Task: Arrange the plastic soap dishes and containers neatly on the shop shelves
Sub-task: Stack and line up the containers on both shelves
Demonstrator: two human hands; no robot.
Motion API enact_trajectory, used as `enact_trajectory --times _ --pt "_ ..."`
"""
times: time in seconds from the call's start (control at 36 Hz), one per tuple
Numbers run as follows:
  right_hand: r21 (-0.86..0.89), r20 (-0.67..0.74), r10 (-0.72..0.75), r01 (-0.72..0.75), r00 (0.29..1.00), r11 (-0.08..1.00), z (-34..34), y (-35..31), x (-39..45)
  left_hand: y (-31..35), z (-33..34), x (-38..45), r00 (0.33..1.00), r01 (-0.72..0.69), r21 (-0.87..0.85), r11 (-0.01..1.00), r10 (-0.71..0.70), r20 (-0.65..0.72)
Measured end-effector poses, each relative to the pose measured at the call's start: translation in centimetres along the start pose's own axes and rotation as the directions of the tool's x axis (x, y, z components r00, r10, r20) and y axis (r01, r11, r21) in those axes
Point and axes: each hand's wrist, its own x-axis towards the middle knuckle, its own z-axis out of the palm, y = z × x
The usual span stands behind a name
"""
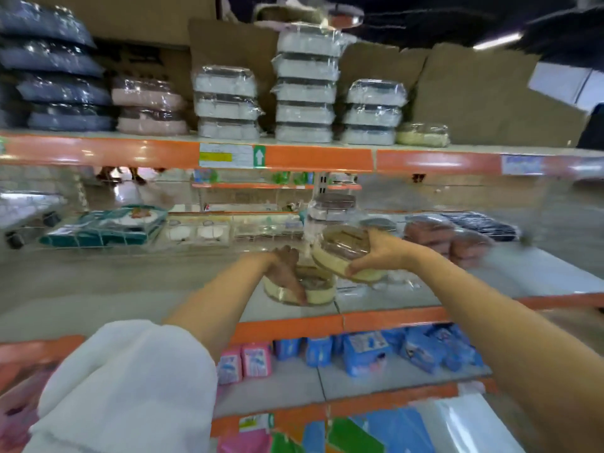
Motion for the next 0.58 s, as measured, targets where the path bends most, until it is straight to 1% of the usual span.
enact_trajectory --times 0.06,0.11,0.22,0.33,0.39,0.5,0.58 --pt "-0.016 -0.05 0.014 -0.015 0.999 1.0 -1.9 0.3 -3.9 3.0 -1.0 -1.0 0.999 -0.046 -0.02 0.999 0.046 0.0" --pt "-0.056 -0.133 0.04 -0.048 0.99 0.997 -3.8 -1.4 -8.8 5.8 -2.2 -2.0 0.995 -0.099 -0.031 0.995 0.099 0.007" --pt "-0.06 -0.186 0.126 -0.14 0.974 0.988 -7.7 -0.5 -14.2 10.6 -5.2 -3.4 0.98 -0.196 -0.038 0.98 0.194 -0.04" --pt "-0.028 -0.287 0.133 -0.147 0.949 0.989 -12.0 1.0 -16.5 13.9 -9.2 -4.6 0.961 -0.252 -0.013 0.968 0.249 -0.116" --pt "0.005 -0.31 0.133 -0.138 0.941 0.99 -14.3 1.5 -17.3 14.8 -11.4 -5.0 0.953 -0.27 -0.003 0.963 0.267 -0.143" --pt "0.019 -0.35 0.143 -0.145 0.926 0.989 -18.6 2.1 -17.8 15.8 -16.2 -5.3 0.94 -0.296 0.016 0.955 0.294 -0.171" --pt "0.002 -0.427 0.155 -0.17 0.891 0.985 -21.4 2.2 -17.0 15.9 -19.5 -5.2 0.938 -0.29 0.023 0.957 0.289 -0.193"
